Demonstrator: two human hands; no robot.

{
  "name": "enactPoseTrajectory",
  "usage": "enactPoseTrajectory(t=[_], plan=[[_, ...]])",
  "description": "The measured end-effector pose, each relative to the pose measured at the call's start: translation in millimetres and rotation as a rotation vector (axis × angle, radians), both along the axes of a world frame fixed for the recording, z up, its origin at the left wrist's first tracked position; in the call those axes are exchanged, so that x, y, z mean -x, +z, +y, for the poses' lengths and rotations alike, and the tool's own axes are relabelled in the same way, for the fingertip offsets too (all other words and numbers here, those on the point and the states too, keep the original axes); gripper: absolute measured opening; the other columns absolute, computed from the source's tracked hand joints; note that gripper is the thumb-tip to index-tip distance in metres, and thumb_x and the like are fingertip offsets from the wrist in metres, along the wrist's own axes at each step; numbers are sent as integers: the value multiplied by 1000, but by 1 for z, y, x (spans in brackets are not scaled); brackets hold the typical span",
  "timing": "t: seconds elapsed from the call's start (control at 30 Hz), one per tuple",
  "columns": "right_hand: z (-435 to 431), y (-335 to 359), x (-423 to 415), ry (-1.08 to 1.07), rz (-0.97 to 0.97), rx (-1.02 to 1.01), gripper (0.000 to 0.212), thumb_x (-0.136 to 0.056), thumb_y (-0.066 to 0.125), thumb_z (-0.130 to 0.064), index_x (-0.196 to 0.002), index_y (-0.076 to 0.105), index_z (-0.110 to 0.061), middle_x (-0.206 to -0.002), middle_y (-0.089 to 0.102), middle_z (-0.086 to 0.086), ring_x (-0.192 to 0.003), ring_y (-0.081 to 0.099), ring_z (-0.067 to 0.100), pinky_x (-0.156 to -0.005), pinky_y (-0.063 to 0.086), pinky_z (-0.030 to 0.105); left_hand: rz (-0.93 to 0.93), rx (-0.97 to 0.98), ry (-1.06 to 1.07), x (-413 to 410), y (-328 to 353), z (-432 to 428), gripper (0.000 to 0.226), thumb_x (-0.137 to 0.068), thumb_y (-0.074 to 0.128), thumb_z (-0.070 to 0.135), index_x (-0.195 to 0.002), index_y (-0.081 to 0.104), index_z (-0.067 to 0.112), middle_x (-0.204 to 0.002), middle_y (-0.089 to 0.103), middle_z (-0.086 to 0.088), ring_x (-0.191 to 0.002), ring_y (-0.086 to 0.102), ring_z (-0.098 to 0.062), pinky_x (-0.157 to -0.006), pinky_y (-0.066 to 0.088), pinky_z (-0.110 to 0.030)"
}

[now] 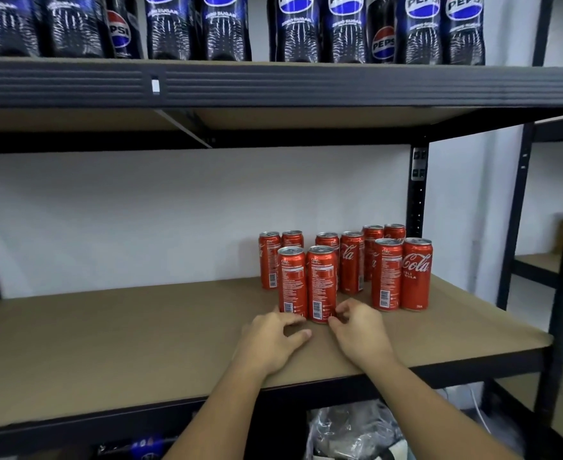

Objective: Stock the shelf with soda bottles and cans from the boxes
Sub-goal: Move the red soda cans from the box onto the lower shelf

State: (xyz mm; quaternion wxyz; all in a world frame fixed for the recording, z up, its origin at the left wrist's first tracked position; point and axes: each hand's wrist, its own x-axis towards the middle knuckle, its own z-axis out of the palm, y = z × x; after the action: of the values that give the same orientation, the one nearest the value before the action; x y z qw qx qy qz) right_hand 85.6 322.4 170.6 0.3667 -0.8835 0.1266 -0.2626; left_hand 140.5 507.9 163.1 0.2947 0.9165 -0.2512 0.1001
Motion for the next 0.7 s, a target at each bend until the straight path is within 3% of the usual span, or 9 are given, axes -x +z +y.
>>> enactPoseTrajectory(t=[0.2, 0.4, 0.6, 0.7], plan=[[-2, -2, -3, 22, 30, 41, 24, -93, 69, -26, -115, 71, -15, -112, 73, 0, -101, 67, 16, -93, 55, 33, 13, -62, -3, -1, -1, 0, 53, -88, 53, 71, -137, 56, 49, -152, 50, 11, -140, 46, -13, -116, 36, -47], [-3, -1, -4, 88, 73, 81, 33, -96, 64, -28, -128, 68, -20, -121, 72, -3, -109, 66, 15, -98, 54, 35, 28, -187, 25, 1, 4, -4, 53, -95, 42, 70, -144, 46, 52, -163, 35, 2, -149, 34, -19, -122, 21, -50], [1, 7, 6, 117, 160, 164, 33, -93, 55, -39, -118, 70, -23, -111, 74, -4, -105, 67, 20, -93, 56, 42, 40, -317, 24, 16, 15, -3, 53, -100, 34, 67, -148, 43, 48, -160, 40, 1, -141, 43, -25, -119, 26, -53], [8, 13, 18, 137, 218, 240, 36, -95, 53, -44, -122, 66, -24, -110, 71, 0, -102, 64, 23, -90, 54, 40, 68, -397, -7, 26, 21, 5, 57, -102, 32, 64, -154, 37, 40, -163, 35, 2, -145, 36, -28, -120, 26, -53]])
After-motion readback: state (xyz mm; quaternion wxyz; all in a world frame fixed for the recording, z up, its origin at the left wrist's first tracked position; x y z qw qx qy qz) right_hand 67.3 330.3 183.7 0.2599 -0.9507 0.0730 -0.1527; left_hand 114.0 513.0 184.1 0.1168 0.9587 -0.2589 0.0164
